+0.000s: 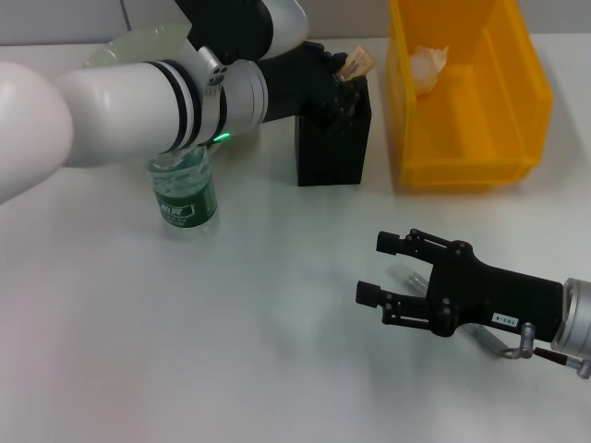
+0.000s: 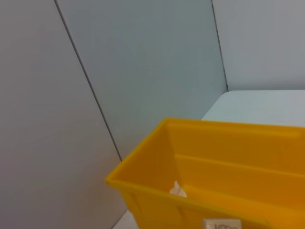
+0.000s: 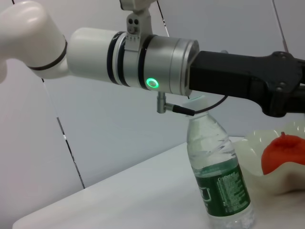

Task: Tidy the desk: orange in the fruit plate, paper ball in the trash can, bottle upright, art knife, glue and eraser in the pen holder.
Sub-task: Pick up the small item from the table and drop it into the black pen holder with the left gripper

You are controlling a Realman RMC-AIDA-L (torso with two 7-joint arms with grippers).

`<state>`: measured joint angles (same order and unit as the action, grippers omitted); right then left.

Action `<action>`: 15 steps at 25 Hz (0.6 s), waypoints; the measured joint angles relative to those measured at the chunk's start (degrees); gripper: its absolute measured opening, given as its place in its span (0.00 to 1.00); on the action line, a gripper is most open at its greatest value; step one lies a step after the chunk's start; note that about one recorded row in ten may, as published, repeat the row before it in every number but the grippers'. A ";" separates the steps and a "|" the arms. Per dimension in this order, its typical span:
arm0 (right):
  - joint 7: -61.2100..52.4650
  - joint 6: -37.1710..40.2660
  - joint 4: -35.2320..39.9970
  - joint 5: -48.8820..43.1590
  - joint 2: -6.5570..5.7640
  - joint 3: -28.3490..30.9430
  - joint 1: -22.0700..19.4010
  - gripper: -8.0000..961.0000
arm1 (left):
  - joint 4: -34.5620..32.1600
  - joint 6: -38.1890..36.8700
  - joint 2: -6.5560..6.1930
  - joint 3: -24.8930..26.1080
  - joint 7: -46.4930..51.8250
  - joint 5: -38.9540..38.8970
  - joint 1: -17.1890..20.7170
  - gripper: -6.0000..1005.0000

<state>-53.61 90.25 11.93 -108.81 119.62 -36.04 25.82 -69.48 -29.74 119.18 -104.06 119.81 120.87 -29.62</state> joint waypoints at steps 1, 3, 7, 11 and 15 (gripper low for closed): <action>0.00 0.01 0.00 0.00 0.00 0.00 -0.01 0.87 | 0.93 0.48 0.00 -0.02 0.00 0.22 -0.57 0.28; 0.00 0.03 0.01 0.00 -0.01 0.00 -0.08 0.87 | 1.98 0.80 0.00 -0.03 0.00 0.31 -1.11 0.28; 0.00 0.04 0.02 0.00 -0.08 0.00 -0.15 0.87 | 2.84 1.11 0.00 -0.06 0.00 0.36 -1.55 0.29; 0.00 -0.08 0.02 0.00 -0.10 0.04 -0.15 0.87 | 3.12 4.90 0.00 -0.97 -0.95 0.63 -0.97 0.33; 0.00 -0.10 0.03 0.00 -0.09 0.08 -0.10 0.87 | 3.12 4.90 0.00 -0.97 -0.95 0.63 -0.97 0.37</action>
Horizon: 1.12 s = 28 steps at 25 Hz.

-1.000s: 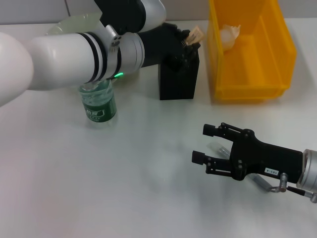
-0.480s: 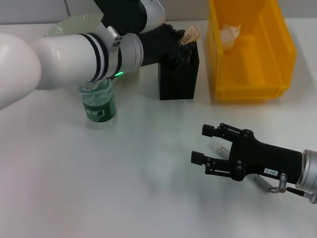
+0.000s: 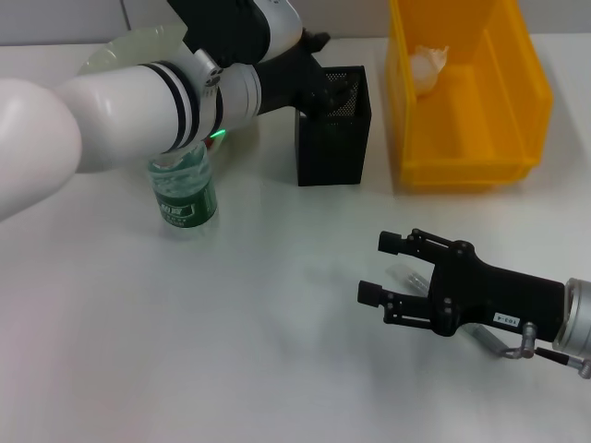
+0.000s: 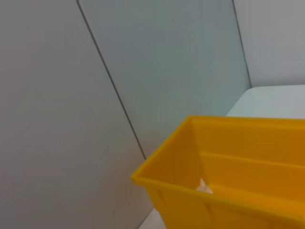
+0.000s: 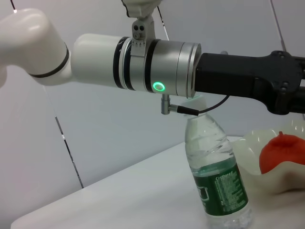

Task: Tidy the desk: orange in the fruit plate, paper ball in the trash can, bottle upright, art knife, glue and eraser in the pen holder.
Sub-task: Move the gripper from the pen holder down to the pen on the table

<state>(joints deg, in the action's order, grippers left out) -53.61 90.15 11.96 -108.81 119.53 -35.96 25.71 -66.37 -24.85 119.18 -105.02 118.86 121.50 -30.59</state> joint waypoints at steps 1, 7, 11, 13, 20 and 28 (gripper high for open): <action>0.00 -0.01 0.07 0.02 0.00 0.01 0.00 0.87 | 0.02 1.12 0.00 -0.27 0.01 0.02 0.26 0.38; 0.00 -0.05 0.19 0.09 0.01 0.02 0.05 0.87 | -4.96 2.15 -0.10 -1.38 0.53 -1.72 3.20 0.66; 0.00 0.05 0.34 0.17 0.01 0.11 -0.08 0.87 | -15.72 -0.62 -0.55 -2.50 -1.25 -5.44 9.65 0.73; 0.00 0.07 0.34 0.19 0.01 0.12 -0.08 0.87 | -19.11 -2.42 -0.55 -2.25 -2.13 -6.23 11.77 0.73; 0.20 0.32 0.35 0.19 0.00 0.11 0.05 0.87 | -25.01 -14.05 -0.63 3.61 -6.22 -16.06 15.64 0.74; 0.32 0.52 0.22 0.19 0.01 -0.09 -0.14 0.87 | -7.47 -54.37 -0.62 28.05 -25.46 -50.67 13.89 0.74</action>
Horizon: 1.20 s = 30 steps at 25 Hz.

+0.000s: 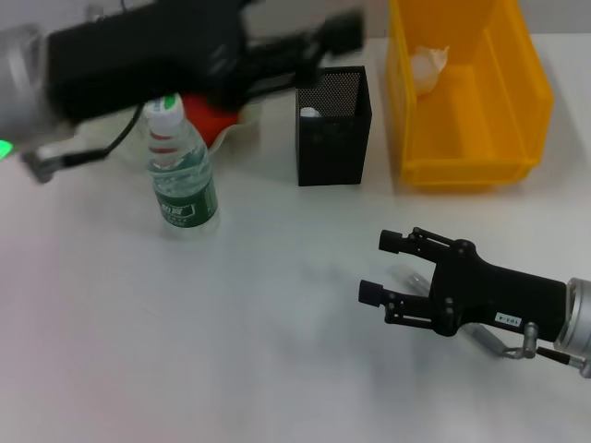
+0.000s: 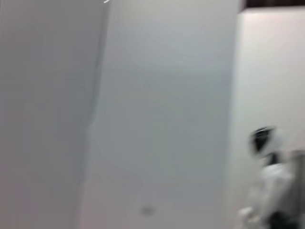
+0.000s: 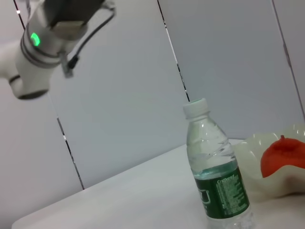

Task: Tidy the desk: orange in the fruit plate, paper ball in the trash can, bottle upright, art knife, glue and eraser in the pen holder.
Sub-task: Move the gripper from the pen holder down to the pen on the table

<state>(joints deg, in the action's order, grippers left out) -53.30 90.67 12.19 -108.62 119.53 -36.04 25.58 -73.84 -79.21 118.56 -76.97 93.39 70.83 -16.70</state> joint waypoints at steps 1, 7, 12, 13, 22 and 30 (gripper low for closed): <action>0.00 0.01 0.03 0.00 0.00 -0.03 -0.09 0.87 | 4.80 -7.52 -0.06 3.69 -2.54 -1.12 -1.37 0.74; 0.02 1.44 0.38 -0.01 -0.17 0.12 -0.41 0.87 | 17.24 -25.29 -0.92 11.44 -13.75 6.07 -3.81 0.75; 0.10 3.82 2.61 -0.07 -0.27 -0.10 -1.44 0.87 | 20.07 -23.61 -0.61 16.57 -17.20 20.70 -1.86 0.76; 0.13 4.86 3.11 -0.09 -0.27 0.06 -1.83 0.87 | 20.58 -23.24 -0.41 17.60 -17.59 22.08 -1.70 0.76; -0.18 6.90 4.39 -0.09 -0.34 0.23 -3.01 0.87 | 22.48 -24.24 -0.05 17.93 -23.32 23.83 -0.23 0.76; -16.63 16.81 21.01 -0.02 -0.36 4.80 -4.43 0.87 | 26.81 -23.93 -0.21 17.48 -24.51 24.43 -0.98 0.81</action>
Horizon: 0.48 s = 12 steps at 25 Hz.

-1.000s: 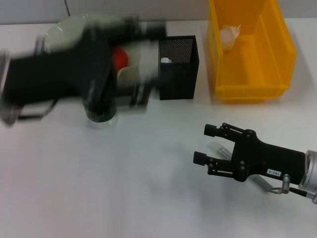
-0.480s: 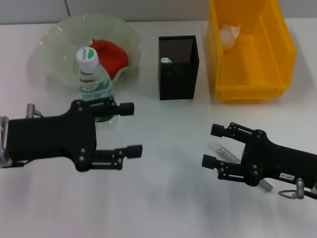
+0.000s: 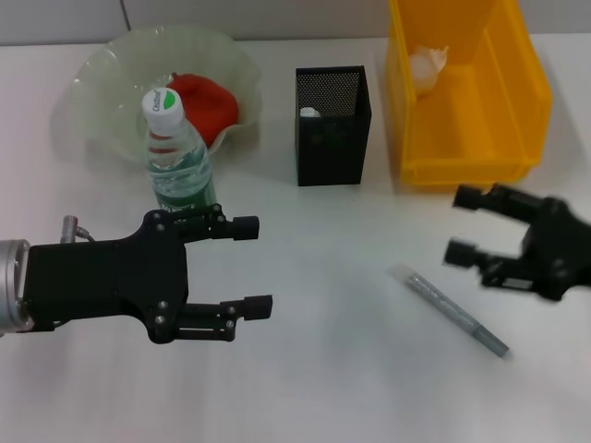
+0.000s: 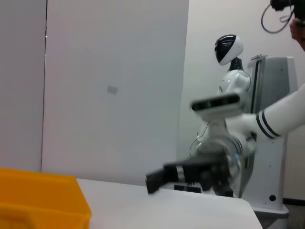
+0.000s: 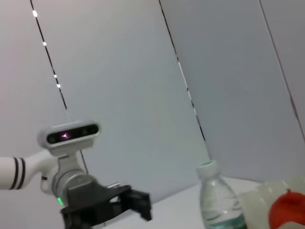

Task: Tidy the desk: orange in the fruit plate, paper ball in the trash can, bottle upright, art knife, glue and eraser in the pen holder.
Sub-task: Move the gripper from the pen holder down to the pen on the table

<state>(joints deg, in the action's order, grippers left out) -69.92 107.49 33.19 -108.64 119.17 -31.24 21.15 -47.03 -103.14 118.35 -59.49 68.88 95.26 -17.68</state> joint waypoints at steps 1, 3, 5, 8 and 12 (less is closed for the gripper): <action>-3.24 0.36 2.64 -0.07 0.01 -0.04 0.03 0.87 | 0.09 0.05 0.00 -0.02 -0.07 0.00 -0.01 0.81; -16.08 0.34 13.41 -0.35 0.01 -0.36 0.65 0.87 | 0.18 0.13 -0.02 -0.09 -0.37 0.01 -0.01 0.81; -24.65 0.28 19.79 -0.52 -0.05 -0.67 1.38 0.87 | 0.18 0.13 -0.02 -0.09 -0.37 0.01 -0.01 0.81; -36.63 0.74 28.92 -1.62 -0.51 -1.43 3.18 0.87 | 1.44 0.67 0.10 -0.12 -0.60 0.03 0.17 0.81; -47.44 1.75 39.09 -6.37 -1.37 -4.51 5.67 0.87 | 2.26 0.89 0.11 -0.26 -0.60 0.03 0.00 0.81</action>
<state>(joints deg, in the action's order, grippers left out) -117.37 109.24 72.28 -115.01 117.80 -35.75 26.81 -44.77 -102.25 118.46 -59.75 68.29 95.28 -17.67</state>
